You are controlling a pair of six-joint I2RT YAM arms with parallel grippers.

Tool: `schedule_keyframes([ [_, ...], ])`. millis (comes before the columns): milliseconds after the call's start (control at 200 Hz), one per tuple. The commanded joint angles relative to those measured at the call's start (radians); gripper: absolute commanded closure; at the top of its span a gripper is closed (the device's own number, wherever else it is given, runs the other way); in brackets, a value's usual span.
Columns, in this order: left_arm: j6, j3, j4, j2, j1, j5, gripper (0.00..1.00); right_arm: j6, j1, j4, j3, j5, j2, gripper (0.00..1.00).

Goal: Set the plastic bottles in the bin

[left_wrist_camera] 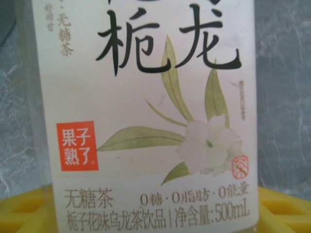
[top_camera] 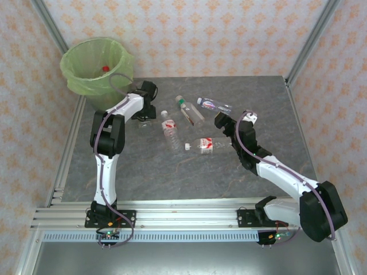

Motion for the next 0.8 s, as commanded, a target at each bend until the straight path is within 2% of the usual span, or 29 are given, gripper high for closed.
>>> schedule_keyframes([
  [0, 0.029, -0.047, 0.022, -0.098, -0.032, -0.057, 0.31, -0.003, -0.008, 0.008, -0.015, 0.026, -0.019, 0.01],
  [240, 0.052, -0.119, 0.061, -0.189, -0.055, -0.03, 0.39, -0.007, -0.007, 0.009, -0.013, 0.002, -0.02, 0.01],
  [400, 0.06, -0.136, 0.07, -0.241, -0.062, -0.01, 0.47, -0.047, -0.007, 0.033, -0.004, -0.083, -0.014, 0.01],
  [611, 0.061, -0.163, 0.097, -0.32, -0.071, 0.031, 0.64, -0.102, -0.003, 0.015, 0.059, -0.245, 0.025, 0.01],
  [796, 0.072, -0.175, 0.105, -0.418, -0.076, 0.076, 0.79, -0.124, 0.019, 0.01, 0.105, -0.291, 0.082, 0.01],
])
